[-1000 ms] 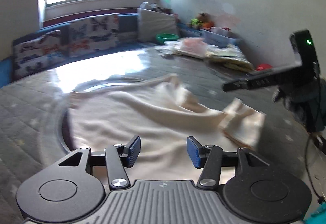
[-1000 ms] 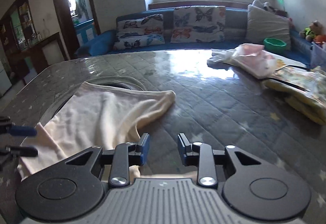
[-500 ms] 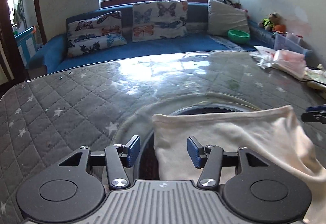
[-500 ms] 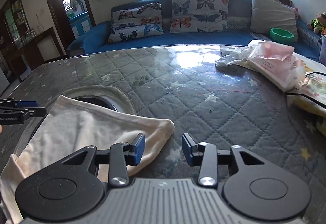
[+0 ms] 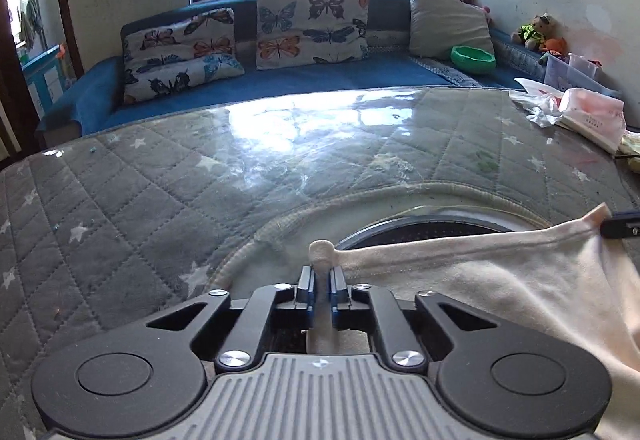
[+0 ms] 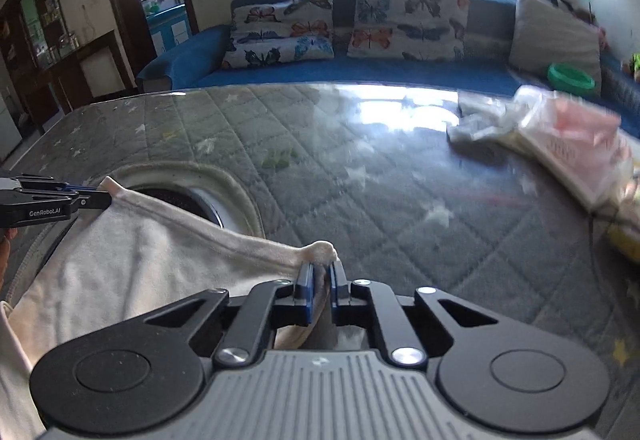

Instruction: Fold clothes

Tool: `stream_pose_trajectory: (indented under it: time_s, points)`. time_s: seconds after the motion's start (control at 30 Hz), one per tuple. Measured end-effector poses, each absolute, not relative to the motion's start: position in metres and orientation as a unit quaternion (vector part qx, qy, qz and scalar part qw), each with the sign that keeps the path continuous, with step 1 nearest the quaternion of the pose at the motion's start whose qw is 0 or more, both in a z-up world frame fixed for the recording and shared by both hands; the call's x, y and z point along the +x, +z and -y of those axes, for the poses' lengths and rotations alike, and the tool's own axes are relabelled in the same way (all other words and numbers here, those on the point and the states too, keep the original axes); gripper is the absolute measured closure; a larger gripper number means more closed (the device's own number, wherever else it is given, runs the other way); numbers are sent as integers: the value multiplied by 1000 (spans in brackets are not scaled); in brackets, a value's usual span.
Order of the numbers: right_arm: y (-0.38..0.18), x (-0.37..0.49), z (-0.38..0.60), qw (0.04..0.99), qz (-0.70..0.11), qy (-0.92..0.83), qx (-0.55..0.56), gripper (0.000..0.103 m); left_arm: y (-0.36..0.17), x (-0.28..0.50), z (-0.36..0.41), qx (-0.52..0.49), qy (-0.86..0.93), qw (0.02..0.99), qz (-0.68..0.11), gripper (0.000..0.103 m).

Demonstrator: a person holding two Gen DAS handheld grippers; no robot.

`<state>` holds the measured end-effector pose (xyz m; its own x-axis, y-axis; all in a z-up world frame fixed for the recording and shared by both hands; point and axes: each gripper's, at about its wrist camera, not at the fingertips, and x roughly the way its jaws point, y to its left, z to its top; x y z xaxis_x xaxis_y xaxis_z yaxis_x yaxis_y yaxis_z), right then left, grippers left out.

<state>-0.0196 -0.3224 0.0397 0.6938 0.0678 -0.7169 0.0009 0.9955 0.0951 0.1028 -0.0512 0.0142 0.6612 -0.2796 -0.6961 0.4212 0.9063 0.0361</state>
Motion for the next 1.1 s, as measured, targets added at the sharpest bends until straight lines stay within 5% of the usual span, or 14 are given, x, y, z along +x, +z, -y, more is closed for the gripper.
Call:
stream_pose_trajectory:
  time_s: [0.27, 0.37, 0.47, 0.57, 0.8, 1.1]
  points:
    - [52, 10, 304, 938, -346, 10, -8, 96, 25, 106, 40, 109, -143, 926, -331, 97]
    - [43, 16, 303, 934, -357, 7, -10, 89, 18, 111, 36, 107, -140, 922, -344, 96]
    - [39, 17, 303, 931, -364, 7, -13, 85, 17, 110, 34, 111, -135, 921, -348, 83]
    - [49, -1, 301, 932, -360, 23, -16, 64, 25, 103, 29, 107, -135, 925, -340, 69]
    - [61, -68, 273, 930, -358, 80, -34, 44, 45, 47, 24, 102, -173, 926, -319, 44]
    - [47, -162, 224, 929, -337, 108, -109, 18, 45, -68, 38, 106, -275, 903, -311, 38]
